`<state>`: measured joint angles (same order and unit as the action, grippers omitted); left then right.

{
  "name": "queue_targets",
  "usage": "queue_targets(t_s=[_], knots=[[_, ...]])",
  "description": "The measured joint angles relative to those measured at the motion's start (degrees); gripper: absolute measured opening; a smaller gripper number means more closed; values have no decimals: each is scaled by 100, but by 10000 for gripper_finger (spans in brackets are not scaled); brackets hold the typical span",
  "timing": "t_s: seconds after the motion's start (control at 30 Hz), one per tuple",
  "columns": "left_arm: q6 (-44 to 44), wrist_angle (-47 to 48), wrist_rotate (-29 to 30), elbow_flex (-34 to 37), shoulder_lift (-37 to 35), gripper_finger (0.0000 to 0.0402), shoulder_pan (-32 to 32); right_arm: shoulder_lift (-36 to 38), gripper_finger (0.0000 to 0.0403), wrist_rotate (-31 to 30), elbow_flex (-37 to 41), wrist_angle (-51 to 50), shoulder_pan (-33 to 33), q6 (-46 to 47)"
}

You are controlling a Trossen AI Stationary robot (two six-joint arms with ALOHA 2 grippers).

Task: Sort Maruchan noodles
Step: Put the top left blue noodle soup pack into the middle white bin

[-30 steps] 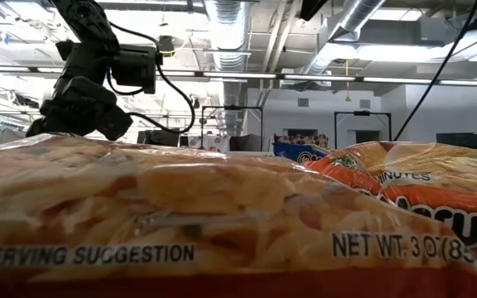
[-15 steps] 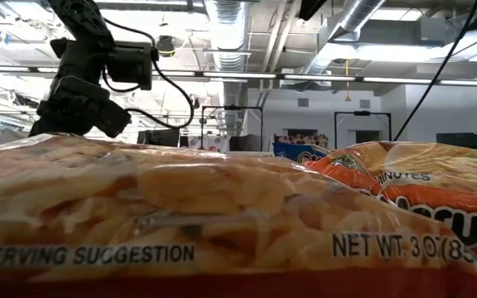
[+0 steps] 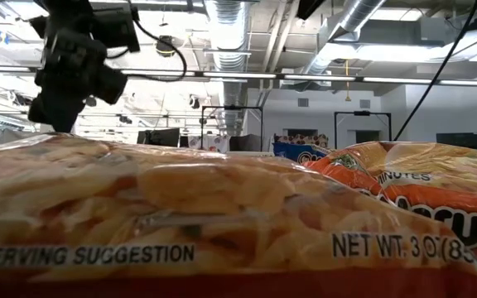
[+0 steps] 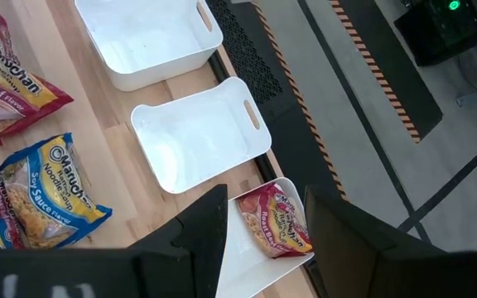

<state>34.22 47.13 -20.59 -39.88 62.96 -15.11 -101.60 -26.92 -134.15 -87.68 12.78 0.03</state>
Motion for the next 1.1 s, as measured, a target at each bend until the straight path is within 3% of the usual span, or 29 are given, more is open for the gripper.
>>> queue_targets(t_s=[0.17,0.3,0.5,0.73,1.1], knots=[[97,-11,-279,-9,-375,0,-4,0,186,134,0,146,1,123],[315,-3,-360,-9,-588,0,-4,-2,186,1128,4,358,90,350],[374,366,-619,-13,-971,0,15,-130,186,1597,21,580,4,354],[561,1167,-449,-15,-1557,0,15,-457,186,2730,55,960,14,360],[963,1243,-612,463,-1736,0,164,-1395,186,4399,50,1695,-103,462]])
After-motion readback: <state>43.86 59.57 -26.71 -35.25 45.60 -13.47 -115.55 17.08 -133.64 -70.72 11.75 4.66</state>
